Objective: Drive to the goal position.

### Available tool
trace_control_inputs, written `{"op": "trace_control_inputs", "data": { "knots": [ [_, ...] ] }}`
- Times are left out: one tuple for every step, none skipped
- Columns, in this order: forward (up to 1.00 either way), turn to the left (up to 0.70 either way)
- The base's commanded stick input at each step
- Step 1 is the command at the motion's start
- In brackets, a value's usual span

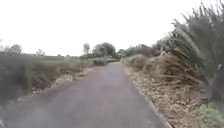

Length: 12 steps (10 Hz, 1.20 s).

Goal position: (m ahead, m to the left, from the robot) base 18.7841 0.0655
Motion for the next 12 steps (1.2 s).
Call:
{"op": "trace_control_inputs", "data": {
  "knots": [
    [1.0,0.0],
    [1.0,0.0],
    [1.0,0.0],
    [1.0,0.0],
    [1.0,0.0],
    [1.0,0.0],
    [1.0,0.0],
    [1.0,0.0],
    [1.0,0.0],
    [1.0,0.0],
    [1.0,0.0],
    [1.0,0.0]
  ]
}}
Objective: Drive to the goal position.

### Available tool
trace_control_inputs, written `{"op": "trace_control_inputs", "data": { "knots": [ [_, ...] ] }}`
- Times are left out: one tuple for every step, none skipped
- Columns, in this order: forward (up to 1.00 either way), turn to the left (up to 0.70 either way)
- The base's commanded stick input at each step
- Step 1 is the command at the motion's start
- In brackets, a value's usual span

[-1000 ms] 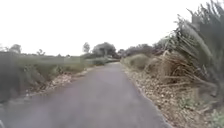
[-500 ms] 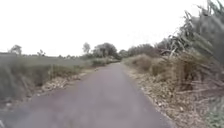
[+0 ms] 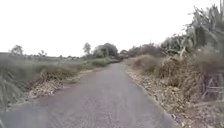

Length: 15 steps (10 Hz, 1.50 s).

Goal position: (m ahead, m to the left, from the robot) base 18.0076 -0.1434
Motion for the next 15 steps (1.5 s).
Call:
{"op": "trace_control_inputs", "data": {
  "knots": [
    [1.0,0.0],
    [1.0,0.0],
    [1.0,0.0],
    [1.0,0.0],
    [1.0,0.0],
    [1.0,0.0],
    [1.0,0.0],
    [1.0,0.0],
    [1.0,0.0],
    [1.0,0.0],
    [1.0,0.0],
    [1.0,0.0],
    [1.0,0.0],
    [1.0,0.0],
    [1.0,-0.4]
  ]
}}
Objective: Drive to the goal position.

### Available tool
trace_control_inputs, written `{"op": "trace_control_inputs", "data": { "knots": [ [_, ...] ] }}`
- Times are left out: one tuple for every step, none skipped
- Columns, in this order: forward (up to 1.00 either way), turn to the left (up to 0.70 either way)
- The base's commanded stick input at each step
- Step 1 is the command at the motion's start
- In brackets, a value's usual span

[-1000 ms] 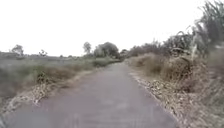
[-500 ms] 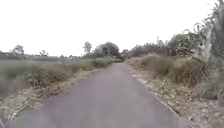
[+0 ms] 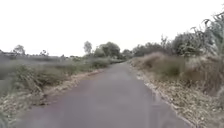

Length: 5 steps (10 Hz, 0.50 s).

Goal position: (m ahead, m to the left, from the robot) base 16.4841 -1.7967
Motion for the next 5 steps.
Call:
{"op": "trace_control_inputs", "data": {
  "knots": [
    [1.0,-0.4],
    [1.0,-0.39],
    [1.0,-0.25],
    [1.0,-0.11],
    [1.0,0.0]
  ]
}}
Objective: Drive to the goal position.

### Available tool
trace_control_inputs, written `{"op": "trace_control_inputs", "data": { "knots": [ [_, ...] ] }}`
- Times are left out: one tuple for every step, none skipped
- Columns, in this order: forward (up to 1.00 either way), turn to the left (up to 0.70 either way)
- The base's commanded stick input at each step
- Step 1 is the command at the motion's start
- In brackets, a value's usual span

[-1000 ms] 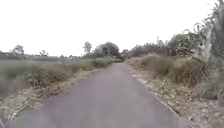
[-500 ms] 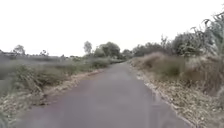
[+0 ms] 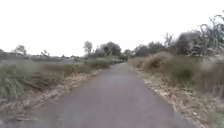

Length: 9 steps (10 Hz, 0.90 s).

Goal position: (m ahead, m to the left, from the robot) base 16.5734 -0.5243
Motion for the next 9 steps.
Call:
{"op": "trace_control_inputs", "data": {
  "knots": [
    [1.0,0.0],
    [1.0,0.0],
    [1.0,0.0],
    [1.0,0.0],
    [1.0,0.0],
    [1.0,0.0],
    [1.0,0.0],
    [1.0,0.0],
    [1.0,0.0]
  ]
}}
